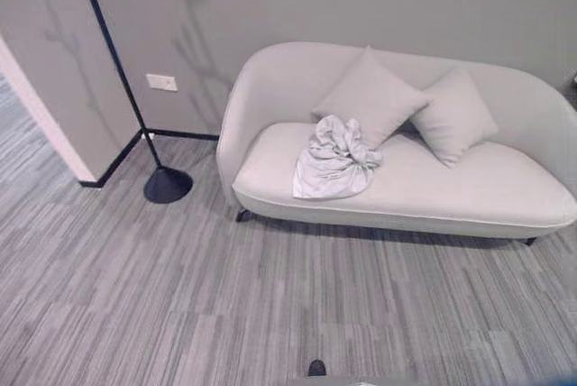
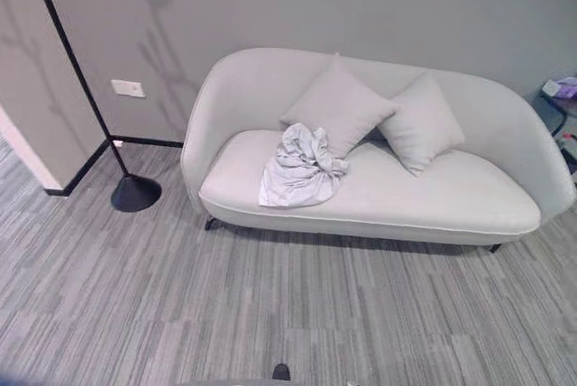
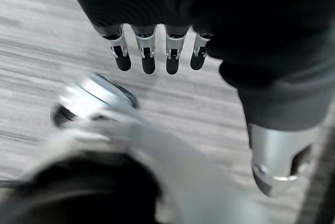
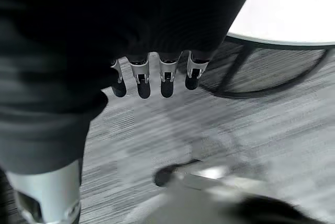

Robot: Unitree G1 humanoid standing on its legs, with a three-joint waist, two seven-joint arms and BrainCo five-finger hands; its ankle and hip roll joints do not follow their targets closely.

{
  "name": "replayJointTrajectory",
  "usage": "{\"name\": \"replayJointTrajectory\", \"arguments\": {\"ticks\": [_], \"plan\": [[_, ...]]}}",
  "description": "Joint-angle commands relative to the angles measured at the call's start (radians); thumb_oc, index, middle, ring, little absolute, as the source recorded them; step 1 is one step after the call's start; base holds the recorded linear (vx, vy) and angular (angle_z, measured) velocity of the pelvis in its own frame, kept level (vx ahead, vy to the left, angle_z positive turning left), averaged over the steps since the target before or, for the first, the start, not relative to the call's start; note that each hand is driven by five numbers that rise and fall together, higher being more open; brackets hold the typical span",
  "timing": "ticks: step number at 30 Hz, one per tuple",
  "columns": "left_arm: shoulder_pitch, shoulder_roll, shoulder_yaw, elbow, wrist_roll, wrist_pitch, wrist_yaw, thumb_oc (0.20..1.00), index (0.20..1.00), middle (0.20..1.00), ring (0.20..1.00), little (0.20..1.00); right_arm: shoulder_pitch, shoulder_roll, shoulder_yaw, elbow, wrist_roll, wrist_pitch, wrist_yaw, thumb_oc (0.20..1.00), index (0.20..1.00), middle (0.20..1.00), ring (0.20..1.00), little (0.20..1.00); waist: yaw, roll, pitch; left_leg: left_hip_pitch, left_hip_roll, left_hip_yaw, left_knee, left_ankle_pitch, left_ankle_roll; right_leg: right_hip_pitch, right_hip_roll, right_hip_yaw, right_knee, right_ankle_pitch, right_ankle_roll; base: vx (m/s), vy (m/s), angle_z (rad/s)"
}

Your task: Hang the clothes on the sofa on the clothes rack.

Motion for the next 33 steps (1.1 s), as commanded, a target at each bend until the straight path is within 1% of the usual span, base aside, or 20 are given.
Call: {"name": "replayJointTrajectory", "arguments": {"ticks": [1, 2, 3, 4, 7, 8, 9, 11, 13, 16, 19, 20, 22, 23, 24, 27, 29, 30, 32, 33], "plan": [[-0.065, 0.000, -0.018, 0.021, 0.031, -0.012, 0.019, 1.000, 1.000, 1.000, 1.000, 1.000, -0.027, 0.003, 0.007, 0.012, 0.004, -0.028, -0.023, 1.000, 1.000, 1.000, 1.000, 1.000, 0.018, -0.029, 0.004, -0.113, -0.014, 0.029, 0.220, 0.357, -0.059, 0.045, -0.140, 0.066, -0.063, 0.015, 0.115, 0.36, -0.071, -0.20], [-0.065, 0.000, -0.019, 0.021, 0.031, -0.011, 0.019, 1.000, 1.000, 1.000, 1.000, 1.000, -0.028, 0.003, 0.006, 0.012, 0.004, -0.028, -0.023, 1.000, 1.000, 1.000, 1.000, 1.000, 0.018, -0.029, 0.005, -0.117, -0.016, 0.029, 0.227, 0.354, -0.058, 0.046, -0.140, 0.065, -0.064, 0.016, 0.115, 0.27, -0.089, -0.10], [-0.082, -0.006, -0.042, -0.003, 0.037, -0.014, 0.027, 1.000, 1.000, 1.000, 1.000, 1.000, -0.040, -0.005, 0.018, 0.020, -0.011, -0.031, -0.038, 1.000, 1.000, 1.000, 1.000, 1.000, 0.032, -0.053, 0.029, -0.209, -0.037, 0.059, 0.404, 0.415, -0.030, 0.092, -0.143, 0.088, -0.098, 0.011, 0.087, 0.26, -0.120, -0.06], [-0.089, -0.009, -0.051, -0.013, 0.036, -0.017, 0.035, 1.000, 1.000, 1.000, 1.000, 1.000, -0.047, -0.009, 0.022, 0.023, -0.019, -0.031, -0.042, 1.000, 1.000, 1.000, 1.000, 1.000, 0.040, -0.070, 0.044, -0.269, -0.034, 0.086, 0.498, 0.424, -0.006, 0.110, -0.152, 0.098, -0.112, 0.011, 0.075, 0.26, -0.118, 0.00], [-0.103, -0.013, -0.060, -0.024, 0.030, -0.018, 0.035, 1.000, 1.000, 1.000, 1.000, 1.000, -0.073, -0.022, 0.028, 0.034, -0.037, -0.028, -0.051, 1.000, 1.000, 1.000, 1.000, 1.000, 0.061, -0.093, 0.066, -0.375, -0.036, 0.157, 0.546, 0.350, 0.033, 0.151, -0.167, 0.116, -0.136, 0.004, 0.068, 0.19, -0.078, -0.25], [-0.109, -0.014, -0.050, -0.027, 0.003, -0.019, 0.036, 1.000, 1.000, 1.000, 1.000, 1.000, -0.082, -0.027, 0.030, 0.037, -0.040, -0.027, -0.055, 1.000, 1.000, 1.000, 1.000, 1.000, 0.073, -0.099, 0.075, -0.419, -0.052, 0.176, 0.514, 0.313, 0.040, 0.171, -0.175, 0.121, -0.148, -0.002, 0.068, 0.39, 0.049, -0.16], [-0.106, -0.015, -0.022, -0.027, -0.051, -0.015, 0.033, 1.000, 1.000, 1.000, 1.000, 1.000, -0.094, -0.028, 0.039, 0.028, -0.041, -0.026, -0.052, 1.000, 1.000, 1.000, 1.000, 1.000, 0.104, -0.086, 0.085, -0.467, -0.120, 0.213, 0.365, 0.269, 0.035, 0.219, -0.166, 0.127, -0.169, -0.024, 0.073, 0.40, 0.091, -0.04], [-0.102, -0.017, -0.013, -0.022, -0.062, -0.015, 0.033, 1.000, 1.000, 1.000, 1.000, 1.000, -0.095, -0.023, 0.045, 0.025, -0.041, -0.027, -0.047, 1.000, 1.000, 1.000, 1.000, 1.000, 0.111, -0.080, 0.078, -0.459, -0.142, 0.207, 0.276, 0.279, 0.027, 0.229, -0.163, 0.127, -0.173, -0.036, 0.075, 0.29, 0.078, -0.18], [-0.084, -0.022, 0.020, -0.002, -0.096, -0.007, 0.020, 1.000, 1.000, 1.000, 1.000, 1.000, -0.093, -0.004, 0.074, 0.012, -0.051, -0.030, -0.036, 1.000, 1.000, 1.000, 1.000, 1.000, 0.139, -0.048, 0.070, -0.484, -0.202, 0.199, 0.062, 0.391, 0.020, 0.284, -0.113, 0.138, -0.182, -0.072, 0.069, 0.39, 0.075, -0.10], [-0.051, -0.014, 0.086, 0.014, -0.168, -0.003, 0.008, 1.000, 1.000, 1.000, 1.000, 1.000, -0.087, 0.023, 0.104, 0.005, -0.068, -0.029, -0.023, 1.000, 1.000, 1.000, 1.000, 1.000, 0.195, -0.026, 0.063, -0.553, -0.282, 0.195, -0.104, 0.468, 0.015, 0.356, -0.056, 0.195, -0.169, -0.138, 0.047, 0.47, 0.043, -0.10], [-0.025, 0.003, 0.131, 0.032, -0.182, 0.002, 0.002, 1.000, 1.000, 1.000, 1.000, 1.000, -0.082, 0.051, 0.153, -0.004, -0.137, -0.021, -0.011, 1.000, 1.000, 1.000, 1.000, 1.000, 0.247, -0.030, 0.061, -0.616, -0.289, 0.238, -0.086, 0.503, 0.015, 0.425, -0.038, 0.259, -0.138, -0.195, 0.034, 0.52, 0.108, -1.26], [-0.009, 0.023, 0.155, 0.037, -0.174, 0.005, 0.004, 1.000, 1.000, 1.000, 1.000, 1.000, -0.074, 0.060, 0.167, -0.015, -0.180, -0.023, -0.019, 1.000, 1.000, 1.000, 1.000, 1.000, 0.262, -0.044, 0.039, -0.572, -0.268, 0.224, -0.086, 0.533, 0.041, 0.437, -0.037, 0.268, -0.107, -0.215, 0.033, 0.48, 0.125, -1.21], [-0.006, 0.029, 0.153, 0.038, -0.156, 0.007, 0.006, 1.000, 1.000, 1.000, 1.000, 1.000, -0.073, 0.065, 0.177, -0.018, -0.208, -0.023, -0.020, 1.000, 1.000, 1.000, 1.000, 1.000, 0.263, -0.061, 0.031, -0.558, -0.268, 0.214, -0.081, 0.541, 0.048, 0.437, -0.047, 0.270, -0.089, -0.216, 0.041, 0.44, 0.134, -0.59], [-0.006, 0.033, 0.144, 0.043, -0.115, 0.002, 0.011, 1.000, 1.000, 1.000, 1.000, 1.000, -0.058, 0.078, 0.187, -0.006, -0.233, -0.023, -0.017, 1.000, 1.000, 1.000, 1.000, 1.000, 0.268, -0.096, 0.012, -0.536, -0.264, 0.218, -0.060, 0.522, 0.055, 0.441, -0.071, 0.254, -0.037, -0.185, 0.076, 0.44, 0.134, -0.47], [-0.006, 0.033, 0.144, 0.043, -0.115, 0.002, 0.011, 1.000, 1.000, 1.000, 1.000, 1.000, -0.058, 0.078, 0.187, -0.006, -0.233, -0.023, -0.017, 1.000, 1.000, 1.000, 1.000, 1.000, 0.268, -0.098, 0.012, -0.536, -0.265, 0.219, -0.059, 0.521, 0.055, 0.442, -0.073, 0.254, -0.037, -0.185, 0.076, 0.43, 0.124, -0.57], [-0.005, 0.039, 0.109, 0.030, -0.054, -0.001, 0.012, 1.000, 1.000, 1.000, 1.000, 1.000, -0.061, 0.076, 0.181, -0.021, -0.239, -0.032, -0.020, 1.000, 1.000, 1.000, 1.000, 1.000, 0.268, -0.128, -0.005, -0.484, -0.263, 0.223, -0.057, 0.477, 0.070, 0.412, -0.111, 0.214, 0.092, -0.039, 0.152, 0.31, 0.100, -0.50], [-0.018, 0.048, 0.087, 0.017, -0.033, -0.003, 0.021, 1.000, 1.000, 1.000, 1.000, 1.000, -0.077, 0.074, 0.172, -0.026, -0.241, -0.035, -0.030, 1.000, 1.000, 1.000, 1.000, 1.000, 0.260, -0.128, 0.001, -0.443, -0.259, 0.214, -0.051, 0.442, 0.087, 0.360, -0.131, 0.167, 0.241, 0.049, 0.209, 0.34, 0.174, -0.36], [-0.039, 0.055, 0.053, 0.003, -0.007, 0.002, 0.029, 1.000, 1.000, 1.000, 1.000, 1.000, -0.107, 0.073, 0.169, -0.036, -0.257, -0.034, -0.047, 1.000, 1.000, 1.000, 1.000, 1.000, 0.244, -0.107, 0.013, -0.385, -0.249, 0.190, -0.045, 0.398, 0.111, 0.285, -0.156, 0.109, 0.442, 0.134, 0.250, 0.28, 0.177, 0.05], [-0.052, 0.054, 0.030, -0.002, 0.009, 0.001, 0.037, 1.000, 1.000, 1.000, 1.000, 1.000, -0.125, 0.073, 0.169, -0.044, -0.259, -0.035, -0.055, 1.000, 1.000, 1.000, 1.000, 1.000, 0.230, -0.086, 0.019, -0.359, -0.237, 0.180, -0.041, 0.381, 0.121, 0.248, -0.173, 0.082, 0.520, 0.178, 0.253, 0.28, 0.191, 0.49], [-0.068, 0.050, -0.009, -0.016, 0.041, -0.001, 0.042, 1.000, 1.000, 1.000, 1.000, 1.000, -0.149, 0.069, 0.178, -0.060, -0.289, -0.034, -0.074, 1.000, 1.000, 1.000, 1.000, 1.000, 0.210, -0.056, 0.037, -0.304, -0.220, 0.153, -0.048, 0.362, 0.137, 0.163, -0.199, 0.038, 0.646, 0.120, 0.223, 0.38, 0.194, 0.57]]}}
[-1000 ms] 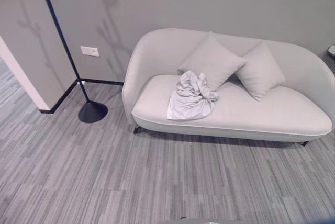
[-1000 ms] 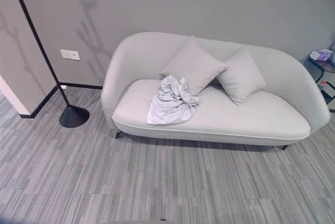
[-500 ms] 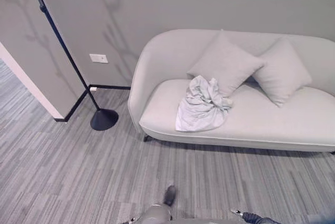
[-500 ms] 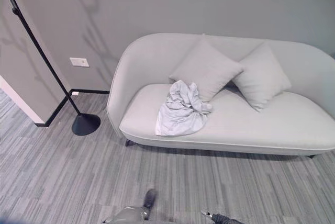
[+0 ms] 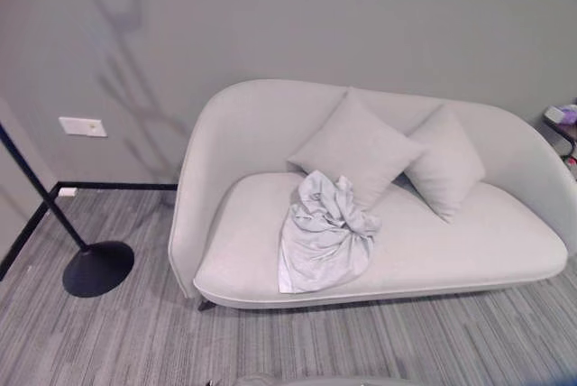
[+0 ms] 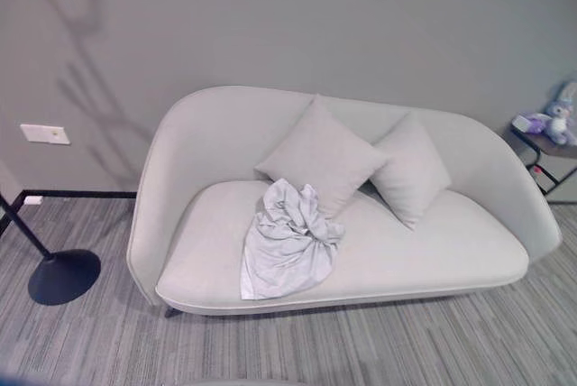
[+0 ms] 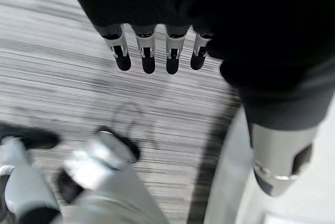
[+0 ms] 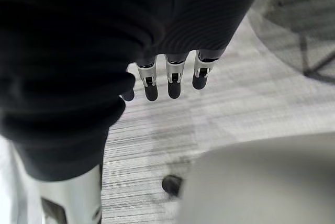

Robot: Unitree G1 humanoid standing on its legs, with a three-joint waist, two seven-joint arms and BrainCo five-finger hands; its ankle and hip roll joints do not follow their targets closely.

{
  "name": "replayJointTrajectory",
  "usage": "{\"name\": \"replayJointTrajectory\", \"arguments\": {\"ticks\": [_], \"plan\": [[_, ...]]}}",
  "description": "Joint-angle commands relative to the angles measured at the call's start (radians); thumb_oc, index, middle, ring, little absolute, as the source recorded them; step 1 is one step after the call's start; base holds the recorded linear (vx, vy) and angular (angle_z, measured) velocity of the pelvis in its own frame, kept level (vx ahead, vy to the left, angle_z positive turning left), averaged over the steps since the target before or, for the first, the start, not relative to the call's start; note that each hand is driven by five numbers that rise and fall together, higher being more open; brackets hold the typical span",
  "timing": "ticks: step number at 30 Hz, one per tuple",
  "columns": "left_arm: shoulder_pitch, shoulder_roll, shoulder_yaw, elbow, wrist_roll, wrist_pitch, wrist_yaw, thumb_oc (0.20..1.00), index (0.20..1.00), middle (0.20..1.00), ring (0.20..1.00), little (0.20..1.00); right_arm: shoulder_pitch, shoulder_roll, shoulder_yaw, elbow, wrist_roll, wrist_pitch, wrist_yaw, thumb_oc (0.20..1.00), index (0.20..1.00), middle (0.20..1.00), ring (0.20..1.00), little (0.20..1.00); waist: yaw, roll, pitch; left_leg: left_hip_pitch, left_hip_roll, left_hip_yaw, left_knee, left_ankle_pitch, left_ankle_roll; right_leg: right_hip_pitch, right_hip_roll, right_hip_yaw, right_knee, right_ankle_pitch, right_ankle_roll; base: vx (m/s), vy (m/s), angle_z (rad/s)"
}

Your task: Hang the clothes on the sofa on the clothes rack.

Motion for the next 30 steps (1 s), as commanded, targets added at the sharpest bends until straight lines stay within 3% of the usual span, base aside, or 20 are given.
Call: {"name": "replayJointTrajectory", "arguments": {"ticks": [1, 2, 4, 6, 7, 8, 9, 10, 11, 16, 19, 24, 30], "plan": [[0.011, -0.007, -0.039, 0.006, 0.089, -0.001, 0.021, 1.000, 1.000, 1.000, 1.000, 1.000, -0.084, -0.027, -0.003, -0.065, -0.075, -0.009, -0.053, 1.000, 1.000, 1.000, 1.000, 1.000, 0.005, 0.074, 0.019, 0.038, 0.092, -0.147, -0.153, 0.148, 0.107, -0.028, -0.070, -0.060, -0.121, 0.170, -0.035, 0.29, 0.122, 0.33], [0.011, -0.007, -0.039, 0.006, 0.089, -0.001, 0.021, 1.000, 1.000, 1.000, 1.000, 1.000, -0.084, -0.027, -0.003, -0.065, -0.075, -0.008, -0.053, 1.000, 1.000, 1.000, 1.000, 1.000, 0.004, 0.076, 0.018, 0.036, 0.093, -0.148, -0.153, 0.149, 0.107, -0.030, -0.069, -0.061, -0.122, 0.171, -0.036, 0.18, 0.015, 0.08], [0.009, -0.011, -0.054, -0.016, 0.092, -0.007, 0.025, 1.000, 1.000, 1.000, 1.000, 1.000, -0.107, -0.045, 0.013, -0.138, -0.113, -0.010, -0.085, 1.000, 1.000, 1.000, 1.000, 1.000, -0.019, 0.083, 0.035, 0.073, 0.105, -0.176, -0.148, 0.131, 0.098, -0.085, -0.067, -0.060, -0.215, 0.100, -0.065, 0.23, -0.048, 0.42], [0.010, -0.011, -0.066, -0.040, 0.094, -0.011, 0.031, 1.000, 1.000, 1.000, 1.000, 1.000, -0.142, -0.105, 0.000, -0.218, -0.149, -0.002, -0.122, 1.000, 1.000, 1.000, 1.000, 1.000, -0.044, 0.075, 0.049, 0.109, 0.108, -0.219, -0.157, 0.113, 0.080, -0.097, -0.043, -0.023, -0.437, 0.053, -0.079, 0.34, -0.131, 0.75], [0.012, -0.012, -0.067, -0.039, 0.088, -0.020, 0.038, 1.000, 1.000, 1.000, 1.000, 1.000, -0.184, -0.170, -0.027, -0.291, -0.150, -0.002, -0.153, 1.000, 1.000, 1.000, 1.000, 1.000, -0.064, 0.063, 0.057, 0.138, 0.103, -0.259, -0.183, 0.095, 0.065, -0.121, -0.043, 0.046, -0.677, 0.067, -0.074, 0.29, -0.109, 1.16], [0.012, -0.013, -0.067, -0.039, 0.088, -0.020, 0.038, 1.000, 1.000, 1.000, 1.000, 1.000, -0.184, -0.171, -0.027, -0.292, -0.150, -0.001, -0.153, 1.000, 1.000, 1.000, 1.000, 1.000, -0.065, 0.067, 0.059, 0.144, 0.107, -0.261, -0.186, 0.094, 0.064, -0.112, -0.040, 0.043, -0.684, 0.069, -0.075, 0.37, -0.112, 0.82], [0.018, -0.020, -0.054, -0.025, 0.071, -0.029, 0.047, 1.000, 1.000, 1.000, 1.000, 1.000, -0.205, -0.235, -0.051, -0.347, -0.174, 0.003, -0.181, 1.000, 1.000, 1.000, 1.000, 1.000, -0.086, 0.069, 0.069, 0.175, 0.112, -0.322, -0.213, 0.081, 0.054, -0.162, -0.033, 0.159, -0.793, 0.136, -0.057, 0.18, -0.047, 0.16], [0.018, -0.021, -0.054, -0.025, 0.071, -0.029, 0.047, 1.000, 1.000, 1.000, 1.000, 1.000, -0.205, -0.235, -0.051, -0.347, -0.174, 0.003, -0.181, 1.000, 1.000, 1.000, 1.000, 1.000, -0.086, 0.069, 0.069, 0.175, 0.112, -0.322, -0.213, 0.081, 0.054, -0.162, -0.033, 0.159, -0.793, 0.136, -0.057, 0.32, -0.098, 0.60], [0.024, -0.017, -0.036, -0.022, 0.059, -0.026, 0.047, 1.000, 1.000, 1.000, 1.000, 1.000, -0.203, -0.296, -0.073, -0.393, -0.216, 0.011, -0.208, 1.000, 1.000, 1.000, 1.000, 1.000, -0.089, 0.057, 0.075, 0.174, 0.108, -0.356, -0.213, 0.071, 0.043, -0.153, -0.038, 0.213, -0.845, 0.164, -0.050, 0.15, -0.053, 1.01], [0.052, -0.002, 0.030, 0.000, 0.024, -0.025, 0.057, 1.000, 1.000, 1.000, 1.000, 1.000, -0.193, -0.351, -0.111, -0.450, -0.261, 0.015, -0.243, 1.000, 1.000, 1.000, 1.000, 1.000, -0.095, 0.059, 0.052, 0.161, 0.150, -0.401, -0.216, 0.064, 0.014, -0.138, -0.036, 0.143, -0.835, 0.157, -0.076, 0.23, -0.138, 0.92], [0.070, -0.004, 0.046, 0.022, 0.033, -0.018, 0.058, 1.000, 1.000, 1.000, 1.000, 1.000, -0.170, -0.367, -0.136, -0.459, -0.279, 0.025, -0.270, 1.000, 1.000, 1.000, 1.000, 1.000, -0.090, 0.065, 0.044, 0.146, 0.181, -0.426, -0.216, 0.066, -0.022, -0.116, -0.032, 0.087, -0.855, 0.140, -0.092, 0.19, -0.147, 0.54], [0.074, -0.014, -0.013, -0.002, 0.084, -0.027, 0.074, 1.000, 1.000, 1.000, 1.000, 1.000, -0.167, -0.365, -0.125, -0.412, -0.282, 0.016, -0.295, 1.000, 1.000, 1.000, 1.000, 1.000, -0.085, 0.087, 0.061, 0.104, 0.233, -0.479, -0.216, 0.087, -0.070, -0.126, -0.013, -0.006, -0.832, 0.086, -0.115, 0.14, -0.133, 0.47], [0.047, -0.017, -0.064, -0.042, 0.067, -0.045, 0.098, 1.000, 1.000, 1.000, 1.000, 1.000, -0.257, -0.393, -0.085, -0.321, -0.302, 0.017, -0.342, 1.000, 1.000, 1.000, 1.000, 1.000, -0.078, 0.120, 0.108, 0.006, 0.238, -0.484, -0.213, 0.125, -0.094, -0.180, -0.022, -0.069, -0.814, 0.064, -0.128, 0.00, -0.052, 0.36]]}}
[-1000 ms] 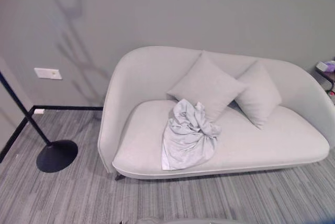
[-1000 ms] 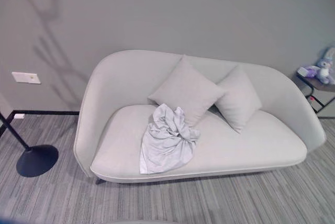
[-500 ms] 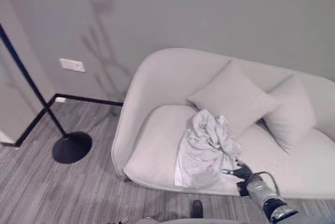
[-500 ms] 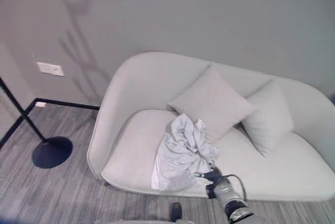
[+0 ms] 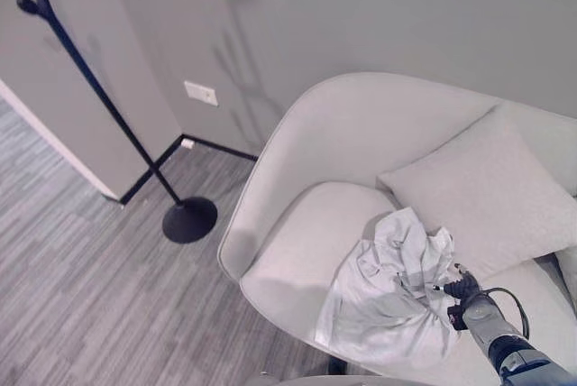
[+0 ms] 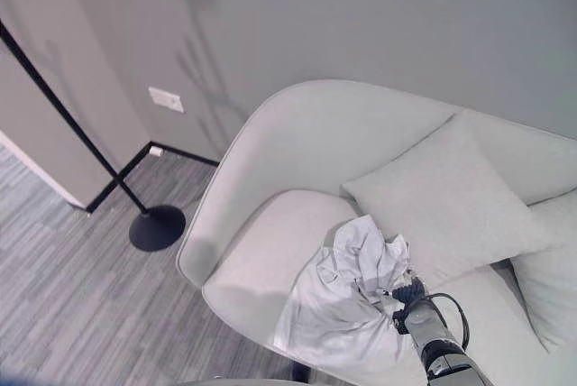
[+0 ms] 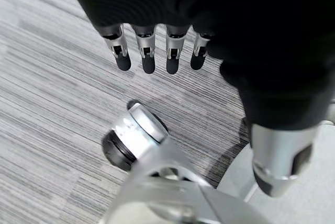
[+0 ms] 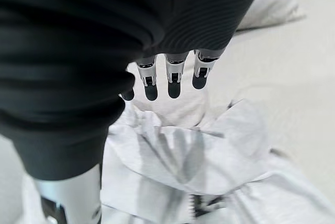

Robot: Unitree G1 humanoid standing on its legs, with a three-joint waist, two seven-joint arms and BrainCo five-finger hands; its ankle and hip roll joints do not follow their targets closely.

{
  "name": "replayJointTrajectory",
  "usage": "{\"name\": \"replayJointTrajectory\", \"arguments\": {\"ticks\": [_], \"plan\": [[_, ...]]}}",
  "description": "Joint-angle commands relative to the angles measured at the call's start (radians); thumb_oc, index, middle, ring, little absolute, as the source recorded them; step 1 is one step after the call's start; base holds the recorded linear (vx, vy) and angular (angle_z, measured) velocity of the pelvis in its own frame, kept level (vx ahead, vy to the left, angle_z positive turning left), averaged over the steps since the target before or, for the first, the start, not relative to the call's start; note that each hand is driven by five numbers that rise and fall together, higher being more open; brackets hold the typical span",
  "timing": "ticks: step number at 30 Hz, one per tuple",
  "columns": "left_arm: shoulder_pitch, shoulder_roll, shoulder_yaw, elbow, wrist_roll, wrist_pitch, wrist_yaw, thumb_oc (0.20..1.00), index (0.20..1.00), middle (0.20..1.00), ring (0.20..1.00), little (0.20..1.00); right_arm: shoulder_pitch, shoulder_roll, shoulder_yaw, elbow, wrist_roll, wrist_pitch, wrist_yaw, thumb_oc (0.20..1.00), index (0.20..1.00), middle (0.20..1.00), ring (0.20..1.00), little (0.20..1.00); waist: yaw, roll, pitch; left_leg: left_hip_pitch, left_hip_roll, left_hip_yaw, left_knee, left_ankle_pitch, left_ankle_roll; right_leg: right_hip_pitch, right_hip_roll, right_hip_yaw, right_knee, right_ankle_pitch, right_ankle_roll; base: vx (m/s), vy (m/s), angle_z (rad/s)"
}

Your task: Hang the clothes on the sofa on the clothes rack.

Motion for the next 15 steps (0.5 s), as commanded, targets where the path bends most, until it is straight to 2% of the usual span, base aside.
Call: {"name": "replayJointTrajectory", "arguments": {"ticks": [1, 4, 5, 7, 9, 10, 11, 13, 14, 15], "plan": [[-0.058, 0.005, -0.034, 0.012, -0.010, -0.027, 0.051, 1.000, 1.000, 1.000, 1.000, 1.000, -0.104, -0.062, 0.006, 0.049, 0.017, -0.012, -0.084, 1.000, 1.000, 1.000, 1.000, 1.000, 0.011, 0.051, 0.072, -0.061, 0.016, 0.034, -0.155, 0.215, -0.023, -0.045, -0.054, -0.048, 0.152, -0.128, 0.036, -0.05, 0.003, 0.32], [-0.068, -0.001, -0.051, -0.012, -0.021, -0.037, 0.068, 1.000, 1.000, 1.000, 1.000, 1.000, -0.142, -0.065, 0.022, 0.089, 0.017, -0.012, -0.110, 1.000, 1.000, 1.000, 1.000, 1.000, 0.012, 0.059, 0.090, -0.107, 0.011, 0.064, -0.145, 0.224, -0.018, -0.071, -0.070, -0.063, 0.156, -0.128, 0.038, -0.09, 0.017, 0.30], [-0.068, -0.004, -0.084, -0.076, -0.024, -0.065, 0.102, 1.000, 1.000, 1.000, 1.000, 1.000, -0.192, -0.073, 0.050, 0.131, -0.007, -0.007, -0.170, 1.000, 1.000, 1.000, 1.000, 1.000, 0.024, 0.083, 0.131, -0.161, 0.015, 0.128, -0.128, 0.228, -0.006, -0.114, -0.083, -0.077, 0.176, -0.134, 0.034, -0.07, 0.016, 0.15], [-0.058, 0.003, -0.107, -0.133, -0.028, -0.087, 0.133, 1.000, 1.000, 1.000, 1.000, 1.000, -0.249, -0.104, 0.061, 0.189, -0.023, -0.003, -0.229, 1.000, 1.000, 1.000, 1.000, 1.000, 0.045, 0.102, 0.155, -0.204, 0.011, 0.157, -0.119, 0.235, 0.001, -0.161, -0.087, -0.081, 0.202, -0.140, 0.034, -0.06, 0.005, 0.17], [-0.065, 0.007, -0.126, -0.155, -0.051, -0.100, 0.172, 1.000, 1.000, 1.000, 1.000, 1.000, -0.302, -0.126, 0.037, 0.199, 0.022, -0.018, -0.319, 1.000, 1.000, 1.000, 1.000, 1.000, 0.052, 0.118, 0.175, -0.250, 0.001, 0.180, -0.123, 0.266, 0.001, -0.198, -0.101, -0.098, 0.210, -0.140, 0.036, -0.05, 0.013, -0.02], [-0.073, -0.002, -0.136, -0.152, -0.053, -0.104, 0.200, 1.000, 1.000, 1.000, 1.000, 1.000, -0.307, -0.120, 0.016, 0.182, 0.054, -0.035, -0.384, 1.000, 1.000, 1.000, 1.000, 1.000, 0.047, 0.118, 0.179, -0.264, -0.004, 0.206, -0.145, 0.277, 0.007, -0.217, -0.107, -0.109, 0.212, -0.143, 0.037, -0.03, 0.020, 0.07], [-0.073, -0.002, -0.136, -0.152, -0.053, -0.104, 0.200, 1.000, 1.000, 1.000, 1.000, 1.000, -0.306, -0.120, 0.015, 0.182, 0.054, -0.035, -0.384, 1.000, 1.000, 1.000, 1.000, 1.000, 0.047, 0.118, 0.179, -0.264, -0.004, 0.206, -0.145, 0.277, 0.007, -0.218, -0.108, -0.109, 0.212, -0.144, 0.037, 0.01, 0.005, 0.13], [-0.077, -0.011, -0.165, -0.140, 0.005, -0.120, 0.264, 1.000, 1.000, 1.000, 1.000, 1.000, -0.297, -0.103, 0.012, 0.141, 0.028, -0.047, -0.505, 1.000, 1.000, 1.000, 1.000, 1.000, 0.041, 0.123, 0.181, -0.269, 0.012, 0.234, -0.161, 0.276, 0.012, -0.245, -0.101, -0.114, 0.230, -0.158, 0.029, 0.04, -0.021, 0.17], [-0.077, -0.011, -0.165, -0.140, 0.005, -0.120, 0.264, 1.000, 1.000, 1.000, 1.000, 1.000, -0.297, -0.103, 0.011, 0.140, 0.027, -0.047, -0.506, 1.000, 1.000, 1.000, 1.000, 1.000, 0.041, 0.123, 0.180, -0.269, 0.012, 0.234, -0.161, 0.276, 0.012, -0.246, -0.100, -0.114, 0.231, -0.158, 0.029, 0.02, -0.034, 0.20], [-0.075, -0.019, -0.213, -0.151, 0.090, -0.128, 0.317, 1.000, 1.000, 1.000, 1.000, 1.000, -0.290, -0.085, 0.030, 0.127, -0.045, -0.031, -0.594, 1.000, 1.000, 1.000, 1.000, 1.000, 0.042, 0.128, 0.197, -0.279, 0.015, 0.233, -0.155, 0.276, 0.012, -0.267, -0.098, -0.111, 0.252, -0.163, 0.028, 0.00, -0.028, 0.12]]}}
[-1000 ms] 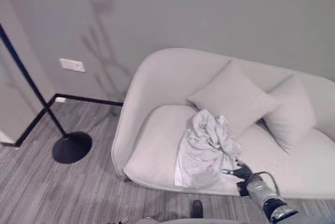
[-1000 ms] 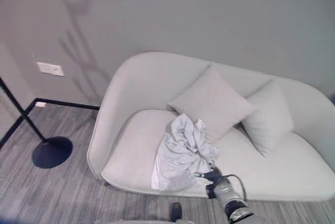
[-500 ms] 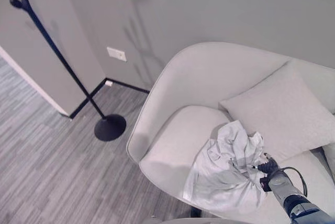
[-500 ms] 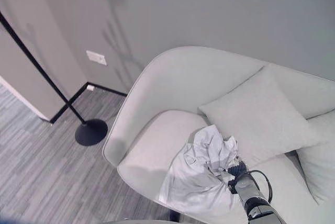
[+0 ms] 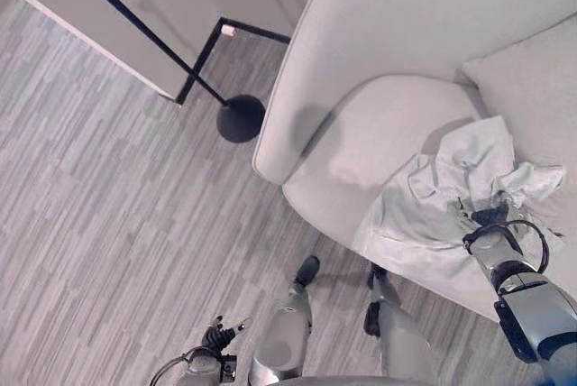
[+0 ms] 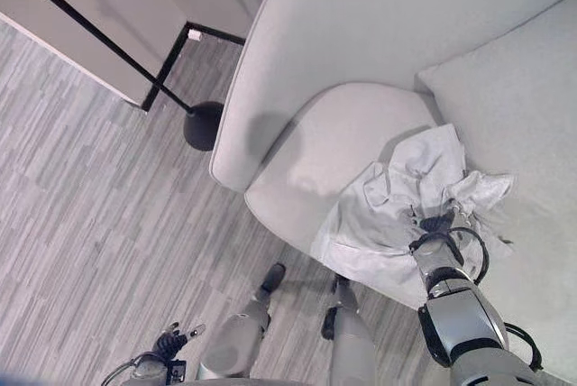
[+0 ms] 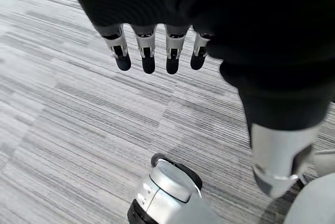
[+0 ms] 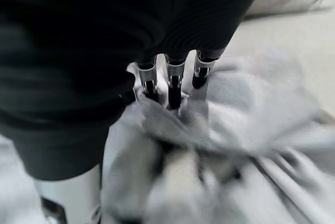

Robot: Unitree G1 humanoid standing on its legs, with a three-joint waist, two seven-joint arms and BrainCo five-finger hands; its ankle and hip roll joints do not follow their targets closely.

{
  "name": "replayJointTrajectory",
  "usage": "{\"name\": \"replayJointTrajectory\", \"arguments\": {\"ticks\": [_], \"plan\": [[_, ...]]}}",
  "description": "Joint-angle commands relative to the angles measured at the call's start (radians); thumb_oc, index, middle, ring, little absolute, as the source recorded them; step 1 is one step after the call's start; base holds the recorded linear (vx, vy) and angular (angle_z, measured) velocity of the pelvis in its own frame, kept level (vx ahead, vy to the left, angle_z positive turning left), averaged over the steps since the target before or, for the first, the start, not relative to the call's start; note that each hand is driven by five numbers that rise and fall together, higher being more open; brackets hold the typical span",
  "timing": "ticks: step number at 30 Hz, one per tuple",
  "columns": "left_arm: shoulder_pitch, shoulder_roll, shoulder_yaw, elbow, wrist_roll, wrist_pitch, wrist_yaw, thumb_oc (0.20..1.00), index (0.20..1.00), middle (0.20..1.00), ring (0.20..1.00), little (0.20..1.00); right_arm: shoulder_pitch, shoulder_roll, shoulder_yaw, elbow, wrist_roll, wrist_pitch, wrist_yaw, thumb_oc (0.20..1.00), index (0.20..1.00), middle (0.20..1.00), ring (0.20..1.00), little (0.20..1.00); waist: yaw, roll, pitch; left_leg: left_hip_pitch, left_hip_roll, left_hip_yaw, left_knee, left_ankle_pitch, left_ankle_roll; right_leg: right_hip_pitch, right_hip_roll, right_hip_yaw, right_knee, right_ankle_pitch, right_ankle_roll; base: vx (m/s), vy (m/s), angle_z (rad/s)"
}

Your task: Hang the clothes on the sofa on the clothes rack.

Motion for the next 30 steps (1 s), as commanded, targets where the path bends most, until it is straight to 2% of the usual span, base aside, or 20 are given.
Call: {"name": "replayJointTrajectory", "arguments": {"ticks": [1, 2, 5, 6, 9, 12, 13, 14, 15, 16, 17, 18, 19, 20, 22, 25, 30], "plan": [[-0.012, 0.005, -0.098, 0.039, 0.147, -0.030, 0.112, 1.000, 1.000, 1.000, 1.000, 1.000, 0.051, -0.016, 0.036, -0.006, -0.085, -0.008, -0.204, 1.000, 1.000, 1.000, 1.000, 1.000, 0.012, 0.012, -0.051, -0.003, 0.032, 0.086, -0.146, 0.161, 0.052, -0.002, -0.032, -0.036, 0.190, -0.213, 0.039, 0.00, 0.000, 0.00], [-0.012, 0.005, -0.098, 0.039, 0.147, -0.030, 0.112, 1.000, 1.000, 1.000, 1.000, 1.000, 0.051, -0.016, 0.035, -0.006, -0.085, -0.008, -0.204, 1.000, 1.000, 1.000, 1.000, 1.000, 0.012, 0.012, -0.051, -0.004, 0.032, 0.086, -0.146, 0.161, 0.052, -0.003, -0.032, -0.036, 0.191, -0.214, 0.039, -0.01, -0.018, -0.08], [-0.008, 0.009, -0.127, 0.006, 0.192, -0.032, 0.155, 1.000, 1.000, 1.000, 1.000, 1.000, 0.062, 0.006, 0.022, -0.065, -0.108, 0.000, -0.304, 1.000, 1.000, 1.000, 1.000, 1.000, 0.007, 0.019, -0.045, -0.023, 0.028, 0.073, -0.151, 0.168, 0.050, -0.025, -0.034, -0.046, 0.206, -0.223, 0.040, 0.00, -0.005, -0.02], [-0.008, 0.013, -0.147, -0.008, 0.237, -0.028, 0.182, 1.000, 1.000, 1.000, 1.000, 1.000, 0.098, 0.009, 0.006, -0.198, -0.159, 0.021, -0.387, 1.000, 1.000, 1.000, 1.000, 1.000, -0.007, 0.018, -0.038, -0.027, 0.029, 0.069, -0.156, 0.167, 0.048, -0.034, -0.034, -0.047, 0.215, -0.230, 0.042, 0.01, -0.027, 0.04], [0.003, 0.016, -0.179, -0.034, 0.310, -0.032, 0.195, 1.000, 1.000, 1.000, 1.000, 1.000, 0.174, 0.005, -0.019, -0.373, -0.247, 0.055, -0.434, 1.000, 1.000, 1.000, 1.000, 1.000, -0.027, 0.015, -0.023, -0.035, 0.033, 0.067, -0.156, 0.159, 0.046, -0.053, -0.033, -0.051, 0.236, -0.242, 0.042, 0.00, -0.023, 0.04], [-0.019, 0.020, -0.209, -0.044, 0.343, -0.040, 0.205, 1.000, 1.000, 1.000, 1.000, 1.000, 0.140, 0.035, -0.009, -0.298, -0.228, 0.042, -0.410, 1.000, 1.000, 1.000, 1.000, 1.000, -0.028, 0.020, -0.004, -0.050, 0.033, 0.057, -0.156, 0.160, 0.047, -0.076, -0.036, -0.055, 0.252, -0.245, 0.043, 0.00, 0.000, 0.00], [-0.026, 0.024, -0.225, -0.051, 0.361, -0.043, 0.209, 1.000, 1.000, 1.000, 1.000, 1.000, 0.114, 0.052, 0.005, -0.256, -0.209, 0.036, -0.387, 1.000, 1.000, 1.000, 1.000, 1.000, -0.025, 0.025, 0.001, -0.058, 0.031, 0.052, -0.155, 0.161, 0.048, -0.086, -0.037, -0.056, 0.258, -0.248, 0.043, 0.06, -0.051, 0.00], [-0.034, 0.040, -0.255, -0.068, 0.397, -0.046, 0.214, 1.000, 1.000, 1.000, 1.000, 1.000, 0.074, 0.076, 0.045, -0.130, -0.163, 0.023, -0.321, 1.000, 1.000, 1.000, 1.000, 1.000, -0.015, 0.037, 0.007, -0.058, 0.032, 0.045, -0.156, 0.139, 0.048, -0.097, -0.033, -0.048, 0.279, -0.281, 0.046, 0.07, -0.033, 0.01], [-0.036, 0.047, -0.273, -0.077, 0.412, -0.045, 0.213, 1.000, 1.000, 1.000, 1.000, 1.000, 0.041, 0.080, 0.067, -0.054, -0.138, 0.019, -0.281, 1.000, 1.000, 1.000, 1.000, 1.000, -0.009, 0.046, 0.009, -0.068, 0.028, 0.042, -0.156, 0.140, 0.048, -0.111, -0.036, -0.052, 0.287, -0.283, 0.046, 0.08, -0.033, 0.04], [-0.037, 0.046, -0.272, -0.077, 0.412, -0.044, 0.213, 1.000, 1.000, 1.000, 1.000, 1.000, 0.036, 0.080, 0.068, -0.048, -0.136, 0.015, -0.280, 1.000, 1.000, 1.000, 1.000, 1.000, -0.010, 0.046, 0.009, -0.069, 0.027, 0.042, -0.156, 0.140, 0.048, -0.113, -0.036, -0.052, 0.289, -0.284, 0.046, 0.01, 0.017, 0.10], [-0.036, 0.063, -0.310, -0.105, 0.442, -0.035, 0.218, 1.000, 1.000, 1.000, 1.000, 1.000, -0.009, 0.084, 0.105, 0.051, -0.079, 0.010, -0.183, 0.959, 0.959, 0.959, 0.959, 0.959, 0.007, 0.064, 0.011, -0.083, 0.020, 0.034, -0.156, 0.146, 0.048, -0.127, -0.042, -0.056, 0.303, -0.291, 0.045, 0.01, 0.007, 0.11], [-0.039, 0.069, -0.323, -0.116, 0.452, -0.032, 0.218, 1.000, 1.000, 1.000, 1.000, 1.000, -0.023, 0.083, 0.125, 0.101, -0.073, 0.017, -0.157, 0.896, 0.896, 0.896, 0.896, 0.896, 0.014, 0.071, 0.012, -0.087, 0.015, 0.030, -0.156, 0.147, 0.047, -0.130, -0.045, -0.060, 0.310, -0.294, 0.044, 0.01, 0.007, 0.15], [-0.039, 0.069, -0.322, -0.117, 0.452, -0.032, 0.218, 1.000, 1.000, 1.000, 1.000, 1.000, -0.026, 0.083, 0.126, 0.105, -0.072, 0.015, -0.156, 0.570, 0.570, 0.570, 0.570, 0.570, 0.013, 0.071, 0.012, -0.087, 0.015, 0.030, -0.156, 0.147, 0.047, -0.131, -0.046, -0.060, 0.310, -0.295, 0.044, 0.01, 0.005, 0.12], [-0.038, 0.081, -0.335, -0.136, 0.463, -0.029, 0.223, 1.000, 1.000, 1.000, 1.000, 1.000, -0.038, 0.085, 0.141, 0.138, -0.054, 0.022, -0.106, 0.200, 0.200, 0.200, 0.200, 0.200, 0.023, 0.079, 0.015, -0.090, 0.012, 0.025, -0.156, 0.150, 0.047, -0.136, -0.049, -0.063, 0.318, -0.297, 0.043, 0.01, 0.005, 0.11], [-0.036, 0.102, -0.354, -0.173, 0.473, -0.024, 0.213, 1.000, 1.000, 1.000, 1.000, 1.000, -0.072, 0.094, 0.150, 0.223, 0.002, 0.027, -0.009, 0.200, 0.200, 0.200, 0.200, 0.200, 0.038, 0.092, 0.017, -0.094, 0.005, 0.018, -0.156, 0.153, 0.046, -0.143, -0.051, -0.067, 0.329, -0.303, 0.041, 0.02, 0.000, 0.07], [-0.028, 0.127, -0.370, -0.210, 0.509, -0.025, 0.217, 1.000, 1.000, 1.000, 1.000, 1.000, -0.080, 0.101, 0.209, 0.242, -0.049, 0.033, 0.038, 0.200, 0.200, 0.200, 0.200, 0.200, 0.053, 0.103, 0.028, -0.093, -0.001, 0.014, -0.156, 0.156, 0.048, -0.148, -0.052, -0.066, 0.336, -0.304, 0.040, 0.01, 0.007, 0.09], [-0.034, 0.128, -0.365, -0.219, 0.543, -0.022, 0.222, 1.000, 1.000, 1.000, 1.000, 1.000, -0.052, 0.117, 0.264, 0.235, -0.143, 0.035, 0.066, 0.200, 0.200, 0.200, 0.200, 0.200, 0.052, 0.107, 0.042, -0.093, -0.007, 0.016, -0.156, 0.157, 0.047, -0.164, -0.053, -0.063, 0.356, -0.307, 0.039, 0.00, 0.004, 0.02]]}}
